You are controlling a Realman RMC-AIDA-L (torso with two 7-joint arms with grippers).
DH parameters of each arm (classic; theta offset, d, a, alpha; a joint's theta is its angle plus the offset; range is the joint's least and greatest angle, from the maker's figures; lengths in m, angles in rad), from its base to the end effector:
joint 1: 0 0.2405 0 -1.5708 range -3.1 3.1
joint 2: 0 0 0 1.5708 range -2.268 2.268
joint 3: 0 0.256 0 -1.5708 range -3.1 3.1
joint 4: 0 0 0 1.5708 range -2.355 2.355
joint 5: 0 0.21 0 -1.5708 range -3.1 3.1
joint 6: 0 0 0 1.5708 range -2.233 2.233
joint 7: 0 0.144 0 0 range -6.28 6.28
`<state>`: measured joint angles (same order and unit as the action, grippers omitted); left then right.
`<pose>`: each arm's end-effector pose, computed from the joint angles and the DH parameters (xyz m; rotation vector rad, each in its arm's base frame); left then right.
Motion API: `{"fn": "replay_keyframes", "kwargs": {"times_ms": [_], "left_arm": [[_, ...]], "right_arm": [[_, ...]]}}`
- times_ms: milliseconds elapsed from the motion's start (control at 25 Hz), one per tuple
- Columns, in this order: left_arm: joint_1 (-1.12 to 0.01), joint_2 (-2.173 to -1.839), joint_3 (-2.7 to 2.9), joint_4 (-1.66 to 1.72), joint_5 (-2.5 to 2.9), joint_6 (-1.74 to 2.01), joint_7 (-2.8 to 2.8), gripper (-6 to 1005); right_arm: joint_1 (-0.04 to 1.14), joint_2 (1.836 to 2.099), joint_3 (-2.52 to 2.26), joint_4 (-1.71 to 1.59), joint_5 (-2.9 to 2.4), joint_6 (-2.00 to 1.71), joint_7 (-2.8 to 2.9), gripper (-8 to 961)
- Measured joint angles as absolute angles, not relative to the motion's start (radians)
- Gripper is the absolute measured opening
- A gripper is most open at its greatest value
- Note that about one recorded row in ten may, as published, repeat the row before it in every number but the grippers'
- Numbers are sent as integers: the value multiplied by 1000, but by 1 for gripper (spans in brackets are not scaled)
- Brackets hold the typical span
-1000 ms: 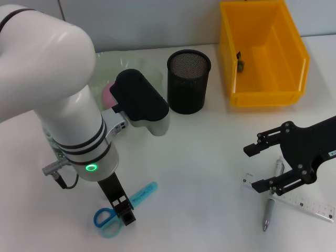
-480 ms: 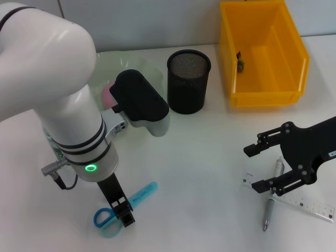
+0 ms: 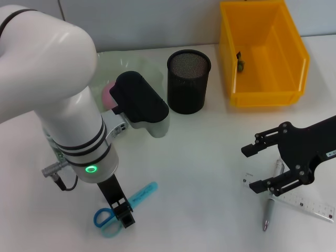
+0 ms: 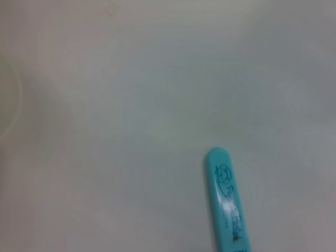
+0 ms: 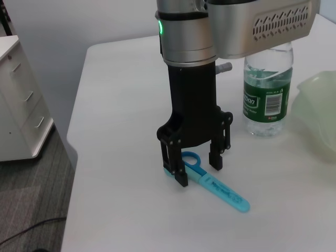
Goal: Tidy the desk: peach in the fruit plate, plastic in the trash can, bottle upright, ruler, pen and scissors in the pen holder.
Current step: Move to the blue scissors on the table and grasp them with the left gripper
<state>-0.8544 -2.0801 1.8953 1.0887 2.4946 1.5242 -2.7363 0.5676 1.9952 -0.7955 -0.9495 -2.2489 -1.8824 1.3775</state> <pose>-0.1438 0.3234 -0.0933 -2.7555 -0.6431 1.0209 0.2460 0.3173 0.0512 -3.1177 0.1827 0.2253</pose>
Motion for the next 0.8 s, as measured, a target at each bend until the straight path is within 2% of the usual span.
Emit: {"fn": "replay_keyframes", "kwargs": {"times_ms": [400,600,800], "left_arm": [[-852,-2080,1900,1092,2494,1520,-2731,632],[-850,-2080,1910,1092,2494,1512,-2727,546],[-849,-2080,1921,1090,2494,1505,-2726,528]], "right_arm": [[570,1998,-796,-952,-2257,-1882,1378,758],[571,2000,-796,-953,-2258,-1882,1378,759],[571,2000,-796,-951,-2258,-1882,1378,759]]}}
